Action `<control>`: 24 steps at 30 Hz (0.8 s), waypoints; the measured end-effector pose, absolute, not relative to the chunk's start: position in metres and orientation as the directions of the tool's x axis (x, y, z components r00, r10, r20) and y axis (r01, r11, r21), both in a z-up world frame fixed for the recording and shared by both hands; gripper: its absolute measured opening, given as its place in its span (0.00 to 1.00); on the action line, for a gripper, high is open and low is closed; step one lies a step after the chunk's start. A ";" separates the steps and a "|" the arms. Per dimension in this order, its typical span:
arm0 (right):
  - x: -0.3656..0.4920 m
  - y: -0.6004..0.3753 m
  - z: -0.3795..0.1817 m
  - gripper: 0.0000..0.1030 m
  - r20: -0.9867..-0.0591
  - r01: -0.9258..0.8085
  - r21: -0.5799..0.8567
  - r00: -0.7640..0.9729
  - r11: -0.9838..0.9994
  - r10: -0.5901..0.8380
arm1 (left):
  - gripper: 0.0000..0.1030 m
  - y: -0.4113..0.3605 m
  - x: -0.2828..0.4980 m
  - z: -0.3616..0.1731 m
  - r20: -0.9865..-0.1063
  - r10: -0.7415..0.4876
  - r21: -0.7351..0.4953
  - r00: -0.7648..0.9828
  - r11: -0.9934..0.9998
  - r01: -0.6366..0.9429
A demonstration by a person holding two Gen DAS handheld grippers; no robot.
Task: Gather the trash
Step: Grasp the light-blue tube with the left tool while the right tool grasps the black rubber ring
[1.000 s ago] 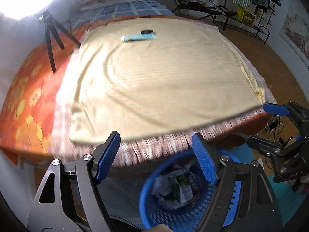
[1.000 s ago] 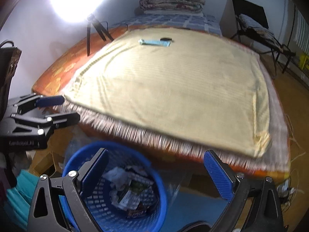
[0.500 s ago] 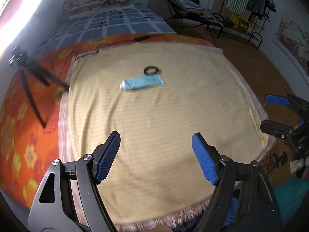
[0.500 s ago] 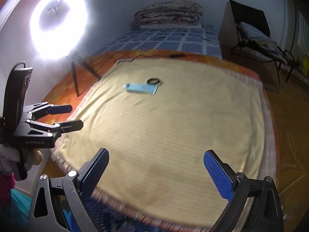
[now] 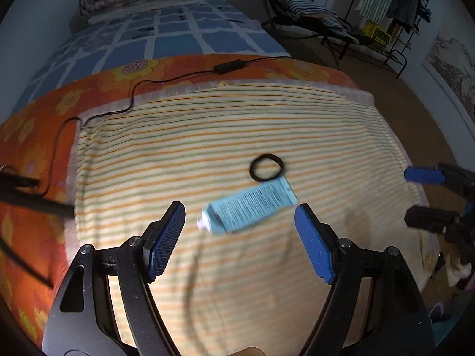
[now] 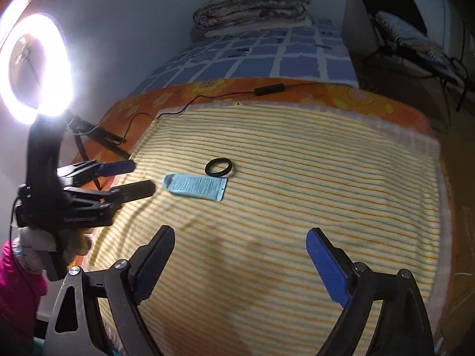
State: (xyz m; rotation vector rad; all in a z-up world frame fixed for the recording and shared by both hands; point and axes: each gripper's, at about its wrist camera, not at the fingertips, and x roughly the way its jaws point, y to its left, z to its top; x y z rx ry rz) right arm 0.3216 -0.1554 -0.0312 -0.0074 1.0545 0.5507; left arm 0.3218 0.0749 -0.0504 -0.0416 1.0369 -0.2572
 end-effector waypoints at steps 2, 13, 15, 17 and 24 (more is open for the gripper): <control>0.331 -0.152 -0.042 0.78 -0.827 -0.432 0.279 0.346 0.858 0.443 | 0.76 0.075 0.335 -0.057 -0.845 -0.240 -0.165 0.478 0.967 0.193; 0.385 -0.153 -0.077 0.65 -0.809 -0.381 0.382 0.303 0.842 0.504 | 0.63 0.069 0.364 -0.097 -0.878 -0.318 -0.236 0.358 0.938 0.255; 0.392 -0.153 -0.082 0.61 -0.806 -0.370 0.401 0.292 0.838 0.515 | 0.63 0.063 0.357 -0.097 -0.879 -0.314 -0.214 0.359 0.932 0.292; 0.400 -0.152 -0.086 0.60 -0.799 -0.360 0.426 0.279 0.830 0.532 | 0.62 0.056 0.349 -0.096 -0.886 -0.296 -0.176 0.356 0.927 0.332; 0.418 -0.136 -0.099 0.52 -0.794 -0.346 0.471 0.235 0.812 0.560 | 0.59 0.027 0.321 -0.100 -0.907 -0.184 -0.001 0.378 0.900 0.435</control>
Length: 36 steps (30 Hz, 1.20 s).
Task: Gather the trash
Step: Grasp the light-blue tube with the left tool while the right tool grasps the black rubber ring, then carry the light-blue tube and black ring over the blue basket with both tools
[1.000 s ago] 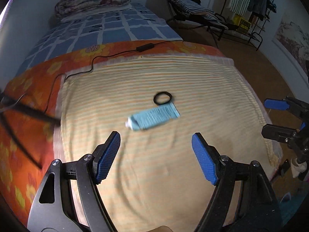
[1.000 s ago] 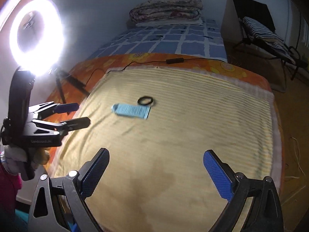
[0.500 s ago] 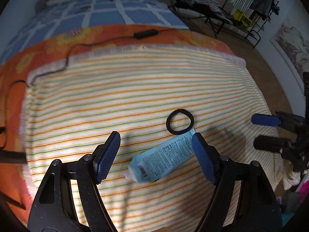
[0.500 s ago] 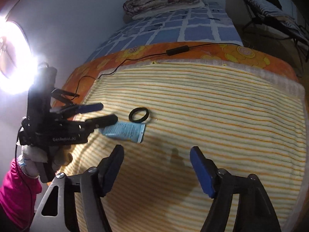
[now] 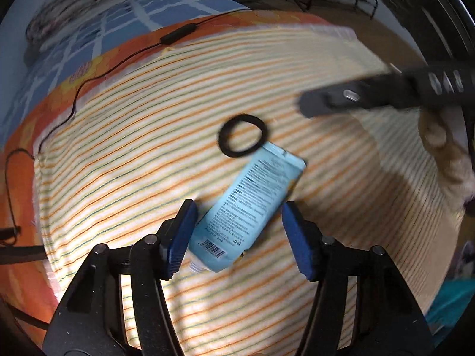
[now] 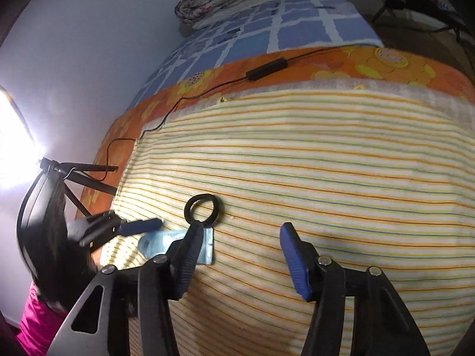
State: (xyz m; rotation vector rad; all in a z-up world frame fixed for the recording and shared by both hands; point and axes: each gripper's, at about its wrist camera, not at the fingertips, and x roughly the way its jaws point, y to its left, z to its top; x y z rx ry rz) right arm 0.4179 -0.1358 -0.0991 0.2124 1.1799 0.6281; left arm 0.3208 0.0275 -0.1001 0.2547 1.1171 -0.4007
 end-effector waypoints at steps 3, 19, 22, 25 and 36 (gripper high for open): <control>0.420 -0.126 -0.101 0.49 -0.788 -0.346 0.489 0.219 0.801 0.575 | 0.46 0.016 0.314 -0.101 -0.907 -0.143 0.060 0.397 0.888 0.456; 0.427 -0.088 -0.111 0.36 -0.831 -0.358 0.427 0.206 0.831 0.516 | 0.07 0.038 0.285 -0.095 -0.908 -0.165 0.006 0.386 0.915 0.404; 0.423 -0.077 -0.113 0.30 -0.850 -0.394 0.349 0.250 0.850 0.464 | 0.06 0.050 0.278 -0.093 -0.905 -0.159 -0.002 0.394 0.929 0.370; 0.420 -0.070 -0.112 0.05 -0.866 -0.416 0.275 0.285 0.867 0.411 | 0.06 0.056 0.275 -0.092 -0.902 -0.158 -0.011 0.402 0.939 0.345; 0.392 -0.095 -0.084 0.01 -0.830 -0.389 0.334 0.310 0.859 0.463 | 0.05 0.060 0.246 -0.076 -0.890 -0.163 -0.031 0.425 0.953 0.301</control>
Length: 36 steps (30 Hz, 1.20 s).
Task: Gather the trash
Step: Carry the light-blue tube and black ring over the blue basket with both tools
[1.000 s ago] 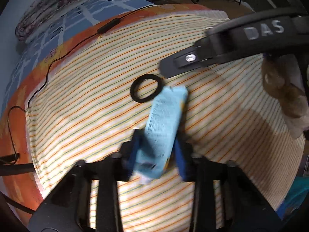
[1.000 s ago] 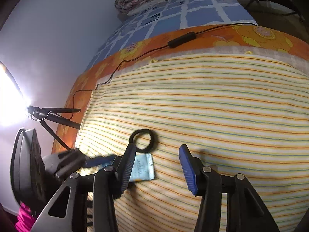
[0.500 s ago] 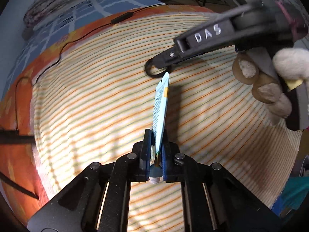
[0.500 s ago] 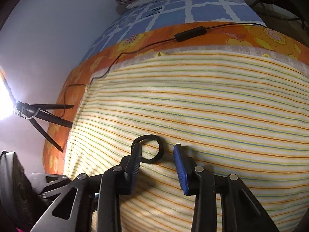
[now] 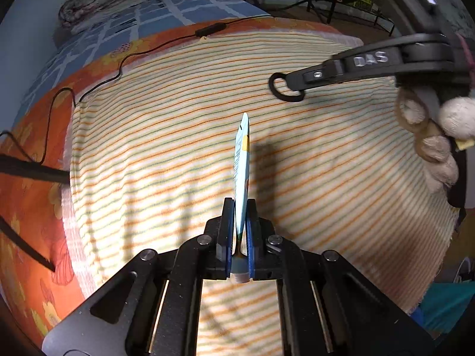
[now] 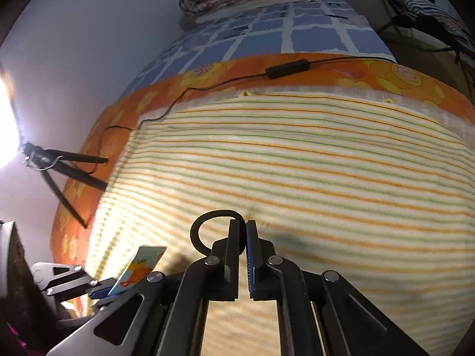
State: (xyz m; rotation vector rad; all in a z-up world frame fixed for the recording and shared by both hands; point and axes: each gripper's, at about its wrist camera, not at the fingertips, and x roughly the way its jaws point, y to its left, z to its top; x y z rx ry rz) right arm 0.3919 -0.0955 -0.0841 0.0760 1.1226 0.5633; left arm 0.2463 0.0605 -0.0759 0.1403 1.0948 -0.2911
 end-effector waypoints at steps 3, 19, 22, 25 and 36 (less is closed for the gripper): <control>0.370 -0.103 -0.065 0.01 -0.817 -0.405 0.340 0.321 0.849 0.480 | 0.05 0.059 0.234 -0.064 -0.885 -0.177 -0.052 0.431 0.957 0.286; 0.227 -0.143 0.014 0.01 -0.796 -0.500 0.299 0.340 0.813 0.501 | 0.05 0.031 0.129 0.019 -0.853 -0.190 -0.053 0.487 0.958 0.281; 0.197 -0.151 0.025 0.01 -0.787 -0.509 0.311 0.335 0.802 0.518 | 0.05 0.023 0.108 0.030 -0.849 -0.187 -0.043 0.494 0.957 0.288; 0.171 -0.157 0.031 0.01 -0.774 -0.517 0.319 0.342 0.795 0.533 | 0.05 0.016 0.085 0.039 -0.842 -0.177 -0.025 0.510 0.957 0.290; 0.074 -0.177 0.017 0.01 -0.750 -0.525 0.356 0.334 0.773 0.572 | 0.05 0.004 0.003 0.026 -0.816 -0.228 -0.112 0.531 0.964 0.242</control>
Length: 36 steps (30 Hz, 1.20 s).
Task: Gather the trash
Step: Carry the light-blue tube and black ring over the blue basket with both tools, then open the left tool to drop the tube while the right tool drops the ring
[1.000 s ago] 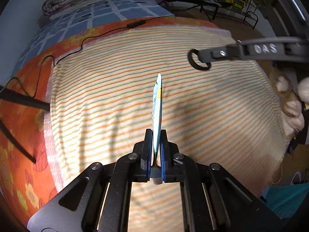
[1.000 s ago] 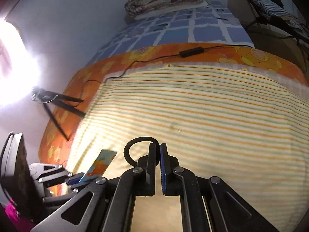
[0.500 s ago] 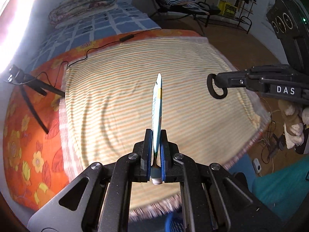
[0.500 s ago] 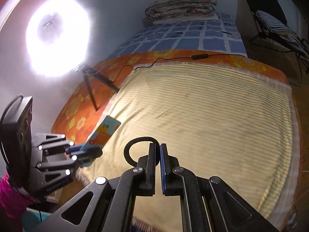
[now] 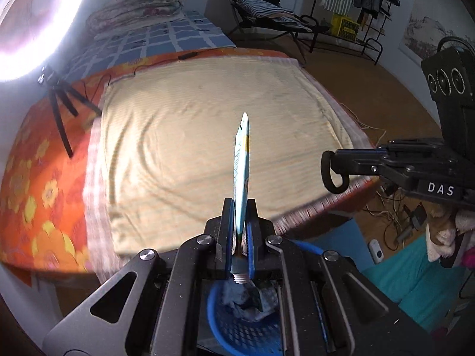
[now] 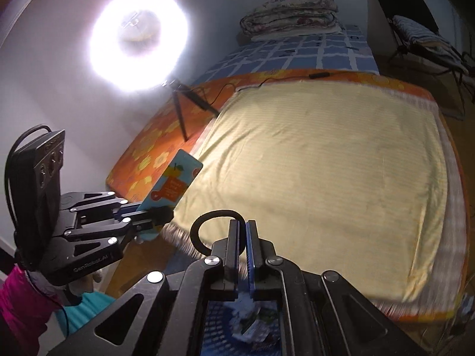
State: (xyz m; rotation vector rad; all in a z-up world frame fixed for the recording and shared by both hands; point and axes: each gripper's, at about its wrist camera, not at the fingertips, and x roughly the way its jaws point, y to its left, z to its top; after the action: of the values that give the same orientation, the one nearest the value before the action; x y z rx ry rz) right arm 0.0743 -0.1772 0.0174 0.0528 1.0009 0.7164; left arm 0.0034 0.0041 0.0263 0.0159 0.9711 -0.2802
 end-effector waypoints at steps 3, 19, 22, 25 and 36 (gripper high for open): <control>0.051 -0.182 0.005 0.01 -0.760 -0.530 0.339 0.332 0.777 0.558 | 0.05 0.001 -0.018 0.011 -0.817 -0.231 -0.128 0.528 0.966 0.224; -0.007 -0.204 -0.072 0.02 -0.798 -0.456 0.390 0.268 0.800 0.541 | 0.05 -0.008 -0.080 -0.063 -0.836 -0.196 -0.154 0.513 0.980 0.123; -0.015 -0.203 -0.083 0.02 -0.809 -0.457 0.385 0.252 0.802 0.531 | 0.05 -0.010 -0.085 -0.069 -0.837 -0.190 -0.152 0.513 0.982 0.115; -0.020 -0.198 -0.092 0.02 -0.818 -0.463 0.375 0.242 0.803 0.522 | 0.05 -0.010 -0.088 -0.075 -0.836 -0.189 -0.161 0.515 0.982 0.100; -0.028 -0.187 -0.113 0.06 -0.834 -0.486 0.360 0.216 0.797 0.508 | 0.05 -0.016 -0.096 -0.099 -0.853 -0.174 -0.160 0.491 0.985 0.071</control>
State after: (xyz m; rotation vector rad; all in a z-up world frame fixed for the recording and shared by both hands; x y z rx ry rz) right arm -0.0283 -0.1871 -0.1131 0.0224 1.1643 0.6888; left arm -0.0959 -0.0159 -0.0992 -0.1082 1.0470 -0.1494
